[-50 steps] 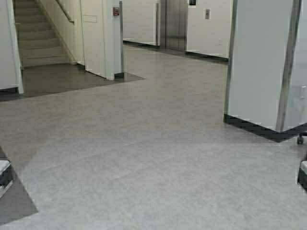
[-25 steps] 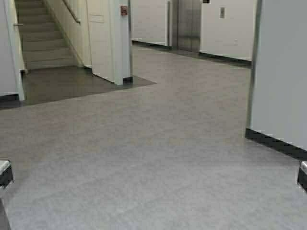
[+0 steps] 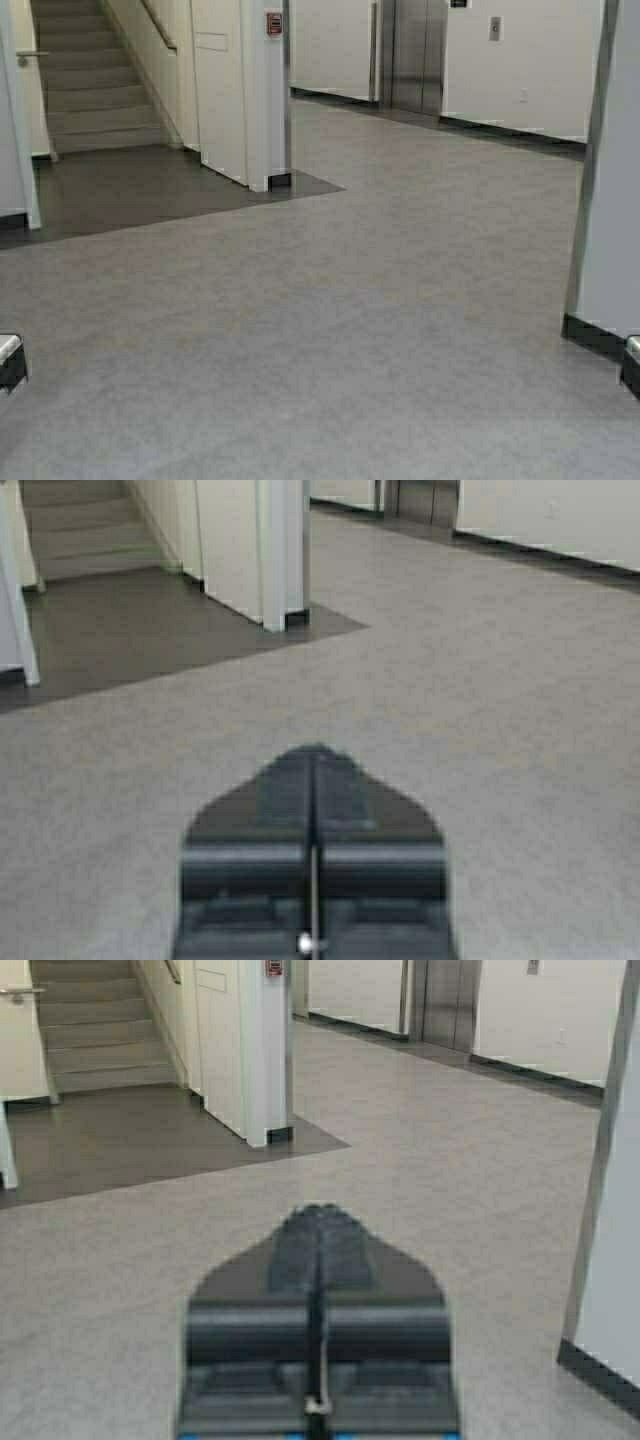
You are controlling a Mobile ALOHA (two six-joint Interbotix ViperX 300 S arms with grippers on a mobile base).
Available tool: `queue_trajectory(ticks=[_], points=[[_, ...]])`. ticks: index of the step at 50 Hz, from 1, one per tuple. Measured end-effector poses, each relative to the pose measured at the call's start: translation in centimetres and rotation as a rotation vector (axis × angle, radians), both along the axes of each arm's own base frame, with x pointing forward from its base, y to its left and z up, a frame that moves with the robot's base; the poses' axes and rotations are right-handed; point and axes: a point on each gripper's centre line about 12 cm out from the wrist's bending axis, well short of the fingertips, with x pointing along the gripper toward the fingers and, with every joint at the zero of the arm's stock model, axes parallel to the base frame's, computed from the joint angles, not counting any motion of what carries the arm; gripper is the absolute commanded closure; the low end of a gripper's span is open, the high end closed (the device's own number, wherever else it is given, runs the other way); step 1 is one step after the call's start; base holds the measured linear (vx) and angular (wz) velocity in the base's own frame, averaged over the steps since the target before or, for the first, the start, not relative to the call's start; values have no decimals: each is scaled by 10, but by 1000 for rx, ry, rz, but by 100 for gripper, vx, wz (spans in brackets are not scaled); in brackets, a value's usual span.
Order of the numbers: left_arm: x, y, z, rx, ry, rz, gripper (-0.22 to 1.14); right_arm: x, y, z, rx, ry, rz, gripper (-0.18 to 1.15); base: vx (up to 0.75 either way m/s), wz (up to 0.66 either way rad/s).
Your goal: Navigate to elevator, push the call button, then enter the elevator
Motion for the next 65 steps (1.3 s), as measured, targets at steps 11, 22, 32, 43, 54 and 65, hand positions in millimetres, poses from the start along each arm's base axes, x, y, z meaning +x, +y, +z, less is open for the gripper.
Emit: queue_trajectory(ticks=[11,22,32,43,54,65], points=[[1,0,-2,0,8,0,89,0,0,0,3,-1,1,92,83,7],[2,0,-3,-3,12,1,89,0,0,0,2,-1,1,92,85,15],[5,0,-8,-5,34,1,89,1,0,-1,-1,3,1,92,85,5],[5,0,-5,-8,26,-2,89,-1,0,-8,-1,18,-1,92,87,-4],[9,0,-9,-7,43,-4,89,-6,0,-11,0,17,0,92,84,-1],[8,0,-6,-7,32,-1,89,-9,0,-8,-1,0,0,92,82,-3]])
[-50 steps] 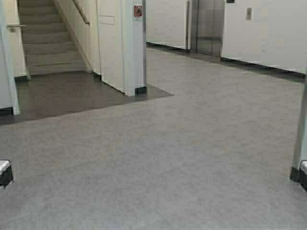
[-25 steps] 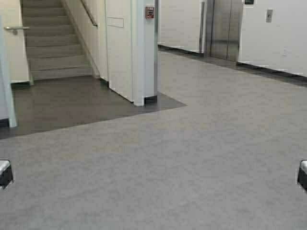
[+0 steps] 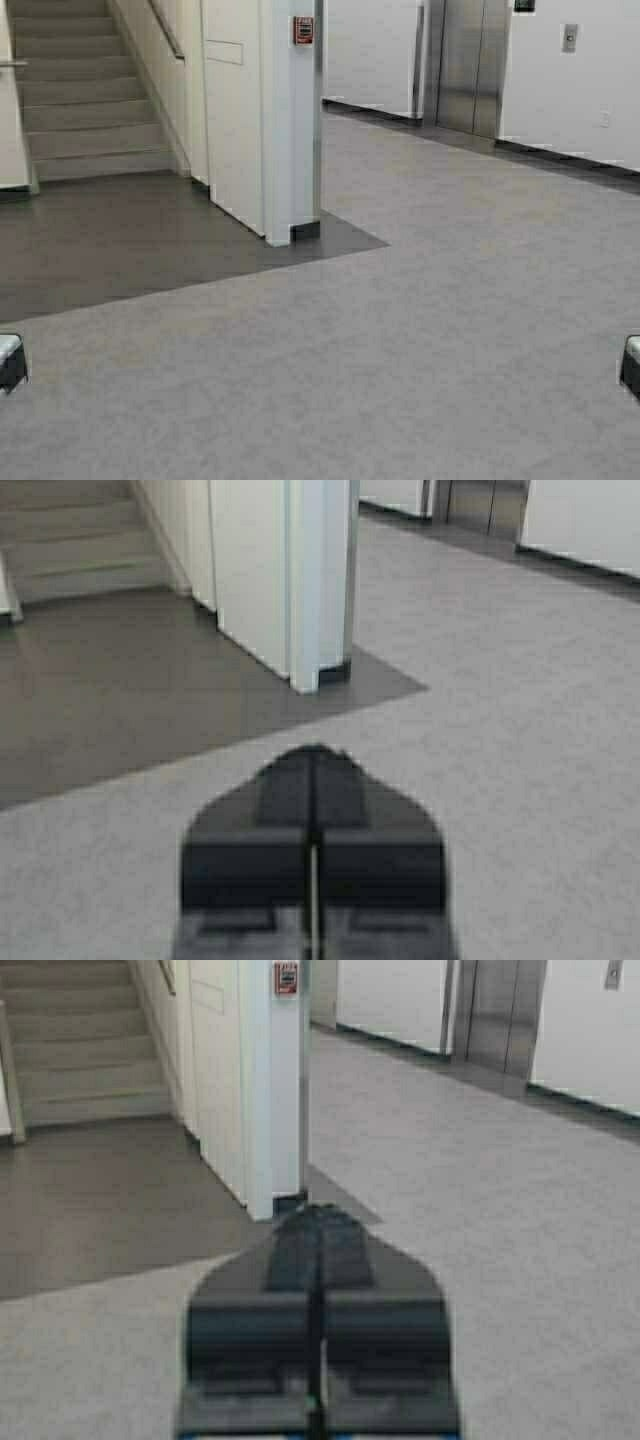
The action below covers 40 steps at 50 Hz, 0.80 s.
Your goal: Navigate to elevator, push the call button, then enter the elevator
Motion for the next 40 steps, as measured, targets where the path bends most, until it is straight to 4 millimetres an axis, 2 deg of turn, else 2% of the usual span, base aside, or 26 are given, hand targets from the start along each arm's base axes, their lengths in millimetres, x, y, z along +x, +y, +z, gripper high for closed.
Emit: queue_trajectory(ticks=[8,22,40], points=[[2,0,-3,-3,12,-2,89,1,0,-1,1,5,-1,92,80,-17],[-6,-1,9,-13,-44,-5,89,7,0,3,0,6,-1,92,77,-33],[-2,-1,3,-22,-19,-6,89,6,0,9,1,-27,3,92,75,-14]])
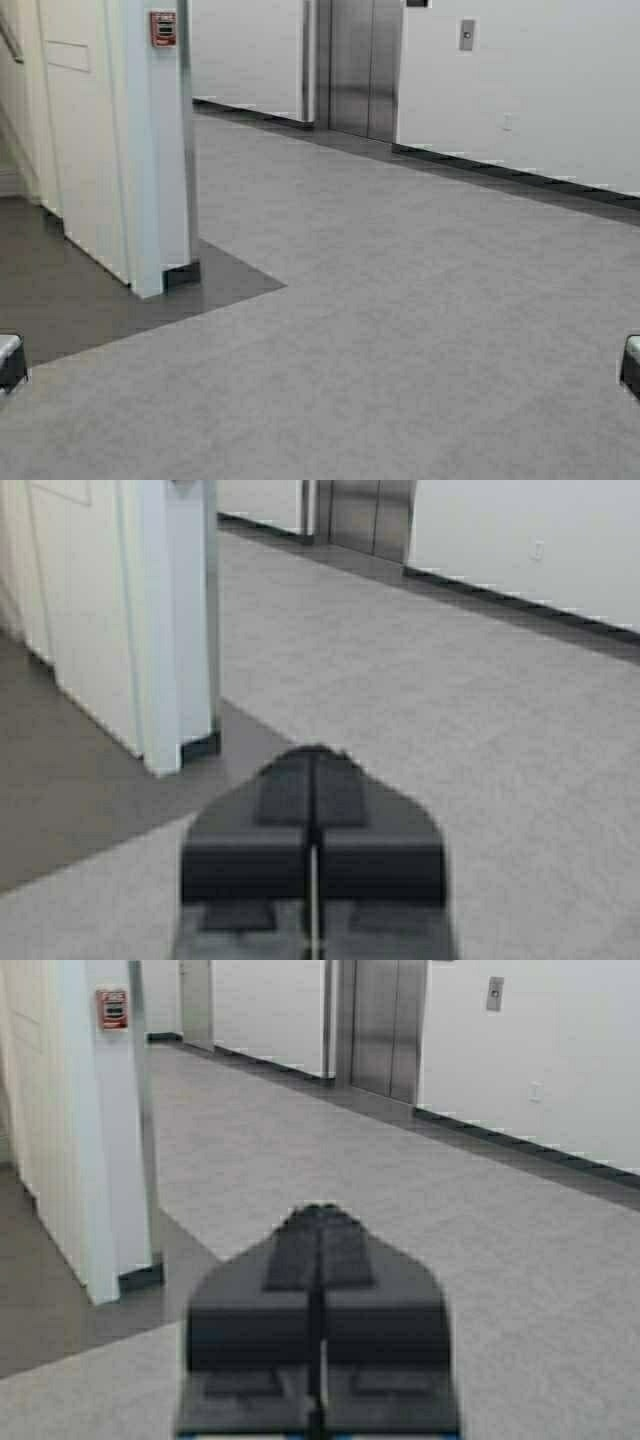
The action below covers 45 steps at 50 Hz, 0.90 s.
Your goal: Navigate to elevator, push the call button, then enter the elevator
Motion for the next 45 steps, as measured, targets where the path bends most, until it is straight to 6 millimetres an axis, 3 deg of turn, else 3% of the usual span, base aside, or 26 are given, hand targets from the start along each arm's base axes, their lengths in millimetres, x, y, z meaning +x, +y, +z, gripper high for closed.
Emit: queue_trajectory(ticks=[18,31,45], points=[[5,0,-7,-3,31,2,89,-2,0,-4,0,8,0,92,77,-17],[-2,0,3,0,-23,-1,89,0,0,-6,-2,15,0,92,74,-36],[-1,0,1,0,-14,-1,89,2,0,-4,0,15,0,92,74,-15]])
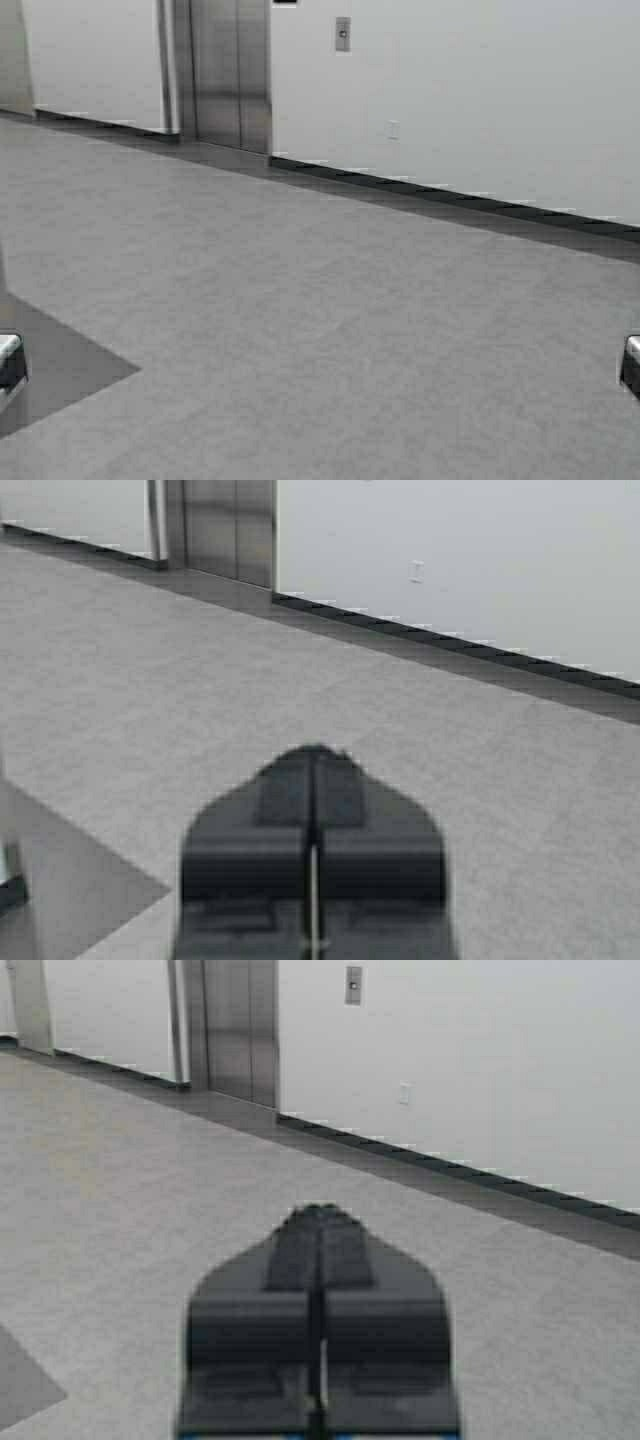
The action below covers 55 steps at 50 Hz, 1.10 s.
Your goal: Navigate to elevator, push the call button, then enter the elevator
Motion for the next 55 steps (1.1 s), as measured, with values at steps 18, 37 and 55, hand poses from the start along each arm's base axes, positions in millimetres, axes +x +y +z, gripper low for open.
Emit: queue_trajectory(ticks=[18,37,55], points=[[0,0,-4,0,11,0,89,2,0,0,0,3,0,92,78,-10],[-1,0,-3,-3,9,0,89,3,0,1,0,5,0,92,78,-11],[8,0,-15,-3,65,1,89,-2,0,5,-3,-19,0,92,77,9]])
